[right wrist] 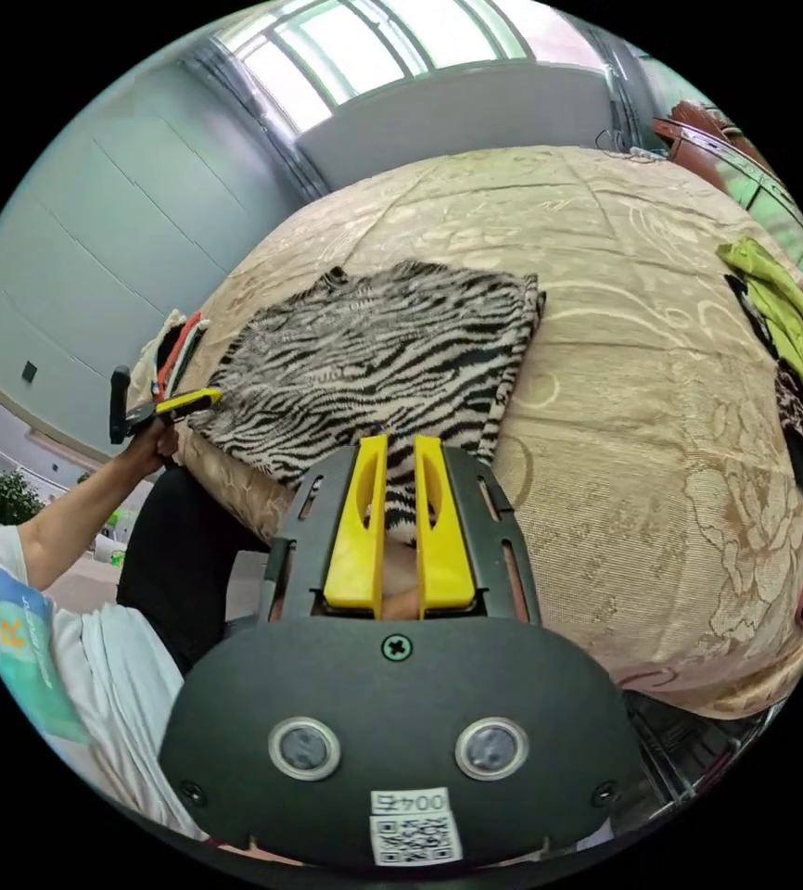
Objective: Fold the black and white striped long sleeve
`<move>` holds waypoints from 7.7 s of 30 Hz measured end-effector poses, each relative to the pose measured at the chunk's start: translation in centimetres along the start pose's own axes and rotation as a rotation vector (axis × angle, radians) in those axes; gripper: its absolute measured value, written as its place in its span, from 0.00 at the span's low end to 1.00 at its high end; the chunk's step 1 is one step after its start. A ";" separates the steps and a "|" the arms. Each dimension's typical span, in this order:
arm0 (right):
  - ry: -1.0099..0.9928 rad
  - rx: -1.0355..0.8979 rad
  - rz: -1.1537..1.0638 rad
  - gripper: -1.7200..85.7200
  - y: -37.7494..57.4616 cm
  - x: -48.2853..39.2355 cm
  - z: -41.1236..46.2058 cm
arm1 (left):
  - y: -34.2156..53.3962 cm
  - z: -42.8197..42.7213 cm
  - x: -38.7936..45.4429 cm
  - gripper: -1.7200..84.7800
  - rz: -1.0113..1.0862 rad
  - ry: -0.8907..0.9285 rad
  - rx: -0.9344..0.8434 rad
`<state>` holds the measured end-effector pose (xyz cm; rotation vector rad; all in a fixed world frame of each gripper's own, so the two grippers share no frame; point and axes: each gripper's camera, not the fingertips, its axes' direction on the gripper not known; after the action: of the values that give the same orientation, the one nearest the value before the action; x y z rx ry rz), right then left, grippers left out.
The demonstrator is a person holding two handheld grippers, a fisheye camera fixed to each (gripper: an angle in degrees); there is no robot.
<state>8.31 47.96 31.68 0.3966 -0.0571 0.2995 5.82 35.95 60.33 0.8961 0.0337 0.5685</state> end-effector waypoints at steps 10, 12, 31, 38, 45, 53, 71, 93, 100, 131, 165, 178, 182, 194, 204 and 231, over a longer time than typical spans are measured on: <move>-0.014 -0.075 0.202 0.08 4.1 7.1 4.7 | 3.7 0.5 -4.2 0.02 -0.213 0.126 0.046; -0.046 -0.024 0.235 0.09 5.0 8.2 3.9 | 4.9 0.6 -5.9 0.02 -0.360 0.287 0.087; -0.342 0.046 0.799 0.08 14.4 20.0 8.6 | 0.5 -0.8 36.8 0.06 0.505 0.375 0.120; -0.406 0.097 0.742 0.05 13.0 20.9 7.5 | 0.2 1.3 51.2 0.12 0.728 0.192 0.074; -0.431 0.080 0.652 0.05 10.3 20.3 6.9 | 0.0 4.1 59.4 0.10 0.839 -0.141 0.056; -0.572 0.253 0.680 0.15 10.1 23.6 5.3 | -2.9 0.7 54.2 0.04 0.595 0.163 0.117; -0.805 0.029 0.751 0.27 -11.0 25.5 9.7 | -5.0 -2.8 41.2 0.04 0.405 0.423 0.145; -0.297 -0.024 0.243 0.06 -46.2 -17.9 -4.5 | 5.0 -12.9 2.1 0.05 -0.203 0.725 0.482; 0.164 -0.199 -0.085 0.06 -54.8 -42.3 3.5 | 14.6 -8.7 -12.8 0.05 -0.609 0.854 0.540; -0.041 -0.016 -0.215 0.02 -47.3 -46.7 -12.9 | 15.8 -12.2 -23.8 0.02 -0.650 0.775 0.557; -0.094 0.037 -0.074 0.02 -36.9 -35.5 -15.9 | -2.8 2.4 -27.5 0.02 -0.762 0.891 0.299; -0.166 0.087 -0.263 0.11 -24.1 -45.8 -18.7 | 23.0 -10.3 -25.9 0.02 -0.849 0.829 0.336; -0.022 0.110 -0.598 0.13 -25.3 -55.9 -15.2 | 25.9 -10.7 -25.2 0.02 -0.896 0.803 0.332; 0.150 -0.085 -0.823 0.06 -28.1 -64.3 -6.1 | 26.2 -10.2 -27.0 0.05 -0.876 0.816 0.250; -0.107 -0.019 -0.573 0.06 -31.7 -59.9 -10.3 | 21.0 -8.3 -27.6 0.27 -0.798 0.931 0.289; -0.268 0.215 0.176 0.16 -32.2 -28.6 -12.0 | 14.7 -5.6 -33.0 0.07 -0.791 0.978 0.113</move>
<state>-9.39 16.44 5.44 0.6452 -0.3261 0.4262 -30.47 31.31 60.97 0.5664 1.2587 0.2049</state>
